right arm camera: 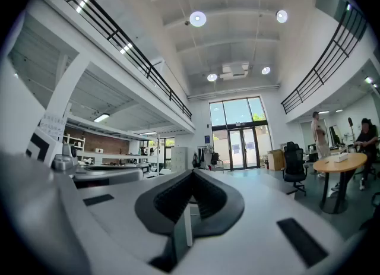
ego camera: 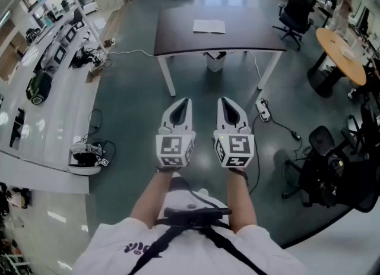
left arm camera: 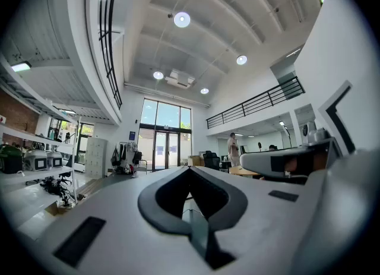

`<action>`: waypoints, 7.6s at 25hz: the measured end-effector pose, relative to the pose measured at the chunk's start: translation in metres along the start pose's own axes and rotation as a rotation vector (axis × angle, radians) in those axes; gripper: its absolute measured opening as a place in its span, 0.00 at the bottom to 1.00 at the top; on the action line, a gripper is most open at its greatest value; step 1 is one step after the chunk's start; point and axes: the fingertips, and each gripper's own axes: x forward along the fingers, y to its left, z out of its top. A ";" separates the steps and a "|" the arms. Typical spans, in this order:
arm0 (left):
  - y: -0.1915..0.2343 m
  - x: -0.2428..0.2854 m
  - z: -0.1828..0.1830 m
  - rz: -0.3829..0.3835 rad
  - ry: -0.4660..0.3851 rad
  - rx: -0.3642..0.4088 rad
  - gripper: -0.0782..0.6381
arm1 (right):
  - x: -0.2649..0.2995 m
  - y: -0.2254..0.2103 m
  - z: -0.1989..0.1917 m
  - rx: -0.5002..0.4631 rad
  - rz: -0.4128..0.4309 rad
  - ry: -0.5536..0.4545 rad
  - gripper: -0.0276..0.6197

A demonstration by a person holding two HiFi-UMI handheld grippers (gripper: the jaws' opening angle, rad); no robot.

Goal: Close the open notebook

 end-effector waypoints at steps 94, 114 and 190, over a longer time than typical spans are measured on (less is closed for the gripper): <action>0.344 1.008 -0.151 0.040 0.086 -0.196 0.12 | 0.974 -0.460 -0.124 -0.047 0.108 0.153 0.03; 0.406 0.999 -0.339 0.090 0.577 -0.382 0.12 | 1.030 -0.442 -0.267 -0.008 0.260 0.373 0.03; 0.324 0.998 -0.402 -0.039 0.699 -0.291 0.15 | 0.978 -0.490 -0.233 -0.086 0.143 0.371 0.03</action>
